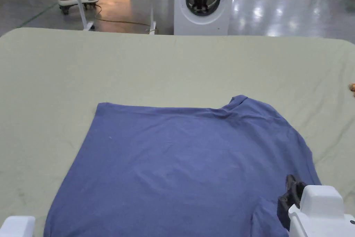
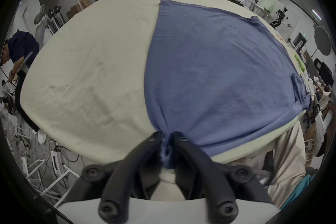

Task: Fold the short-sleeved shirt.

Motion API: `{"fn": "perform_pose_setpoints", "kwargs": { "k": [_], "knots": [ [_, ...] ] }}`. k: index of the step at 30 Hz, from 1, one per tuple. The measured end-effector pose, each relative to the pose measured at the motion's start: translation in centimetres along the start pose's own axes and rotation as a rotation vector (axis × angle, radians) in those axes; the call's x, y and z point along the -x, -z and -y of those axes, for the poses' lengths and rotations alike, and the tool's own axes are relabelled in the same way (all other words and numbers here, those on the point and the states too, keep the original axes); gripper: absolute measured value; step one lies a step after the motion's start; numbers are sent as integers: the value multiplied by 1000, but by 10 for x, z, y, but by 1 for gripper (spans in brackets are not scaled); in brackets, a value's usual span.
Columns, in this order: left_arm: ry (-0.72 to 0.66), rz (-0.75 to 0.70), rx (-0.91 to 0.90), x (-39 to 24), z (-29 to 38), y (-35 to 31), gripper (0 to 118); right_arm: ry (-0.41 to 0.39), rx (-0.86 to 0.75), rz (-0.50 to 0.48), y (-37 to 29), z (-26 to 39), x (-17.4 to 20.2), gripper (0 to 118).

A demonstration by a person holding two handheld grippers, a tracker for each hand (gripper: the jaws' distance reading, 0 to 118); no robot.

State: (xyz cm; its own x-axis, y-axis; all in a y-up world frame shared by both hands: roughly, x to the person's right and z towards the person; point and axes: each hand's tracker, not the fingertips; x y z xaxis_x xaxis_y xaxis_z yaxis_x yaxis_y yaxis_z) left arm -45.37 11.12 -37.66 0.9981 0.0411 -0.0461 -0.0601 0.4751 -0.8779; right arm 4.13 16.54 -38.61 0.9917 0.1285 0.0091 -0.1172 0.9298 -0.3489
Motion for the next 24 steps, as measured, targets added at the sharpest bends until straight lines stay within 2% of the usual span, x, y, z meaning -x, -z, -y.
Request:
{"fn": "perform_pose_setpoints", "kwargs": {
  "k": [1, 5, 7, 9, 11, 12, 14, 18, 19, 20, 21, 22, 24],
  "knots": [
    [-3, 18, -1, 0, 0, 1, 4, -8, 13, 11, -1, 1, -6, 0],
    [11, 15, -4, 2, -2, -3, 2, 1, 136, 18, -4, 7, -43, 2],
    [8, 19, -9, 2, -2, -5, 2, -14, 211, 15, -8, 12, -62, 21],
    [8, 19, -18, -4, -1, -12, 2, -42, 295, 25, -10, 18, -77, 45],
    [2, 20, -23, -4, 0, -14, 2, -33, 364, 4, -12, 28, -90, 56],
    [-2, 21, -27, -6, -1, -17, 2, -3, 400, -7, -12, 34, -96, 61],
    [-13, 24, -34, -7, -1, -19, 2, 30, 476, -17, -11, 47, -103, 65],
    [-29, 34, -43, -6, -2, -24, 2, 55, 563, -42, -6, 72, -105, 63],
    [-31, 36, -44, -6, -1, -25, 2, 61, 574, -50, -4, 76, -104, 55],
    [-34, 39, -45, -5, -2, -26, 2, 73, 583, -61, -3, 79, -104, 42],
    [-37, 42, -46, -4, -2, -26, 2, 105, 573, -94, -4, 80, -103, 20],
    [-39, 44, -46, -4, -2, -27, 2, 138, 554, -129, -4, 80, -102, 16],
    [-41, 47, -48, -3, -2, -28, 2, 115, 567, -117, -1, 77, -96, 11]
  ]
}}
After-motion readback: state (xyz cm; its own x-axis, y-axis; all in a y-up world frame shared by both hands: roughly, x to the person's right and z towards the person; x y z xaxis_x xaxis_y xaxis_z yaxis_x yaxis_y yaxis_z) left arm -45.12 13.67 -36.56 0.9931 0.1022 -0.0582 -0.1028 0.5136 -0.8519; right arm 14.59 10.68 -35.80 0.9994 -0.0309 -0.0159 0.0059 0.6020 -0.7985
